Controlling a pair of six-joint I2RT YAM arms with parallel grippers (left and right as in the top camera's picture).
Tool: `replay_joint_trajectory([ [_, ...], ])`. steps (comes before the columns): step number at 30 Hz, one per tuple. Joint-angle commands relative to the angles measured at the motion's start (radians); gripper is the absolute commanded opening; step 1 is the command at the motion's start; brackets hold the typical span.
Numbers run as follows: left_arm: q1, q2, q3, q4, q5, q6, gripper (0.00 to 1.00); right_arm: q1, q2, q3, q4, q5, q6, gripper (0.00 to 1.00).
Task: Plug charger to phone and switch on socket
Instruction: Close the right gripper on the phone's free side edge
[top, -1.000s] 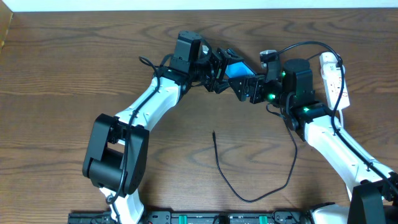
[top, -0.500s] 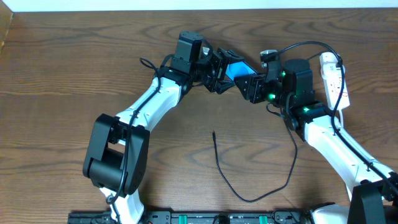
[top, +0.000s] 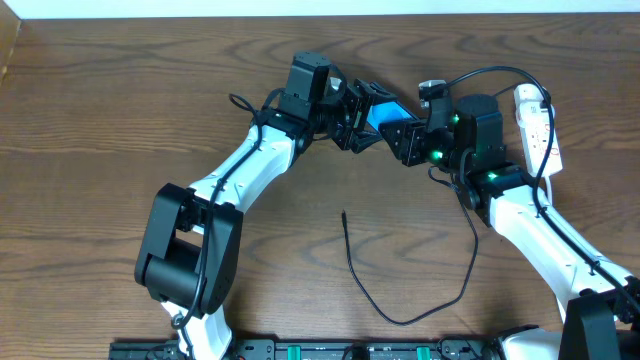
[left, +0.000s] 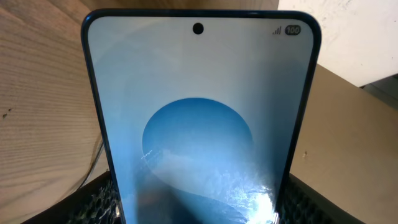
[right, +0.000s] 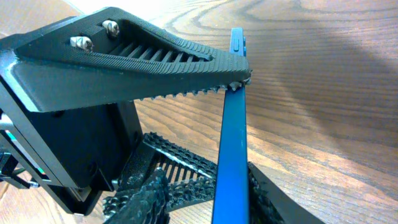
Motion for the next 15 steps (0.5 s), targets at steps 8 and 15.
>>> replay_joint_trajectory([
  [8, -0.001, -0.034, 0.008, 0.011, 0.023, 0.006, 0.07, 0.005, 0.002, 0.014, 0.000, 0.000, -0.005, 0.26],
  [15, -0.001, -0.034, 0.008, 0.010, 0.023, 0.006, 0.07, 0.005, 0.002, 0.014, 0.005, 0.000, -0.005, 0.19],
])
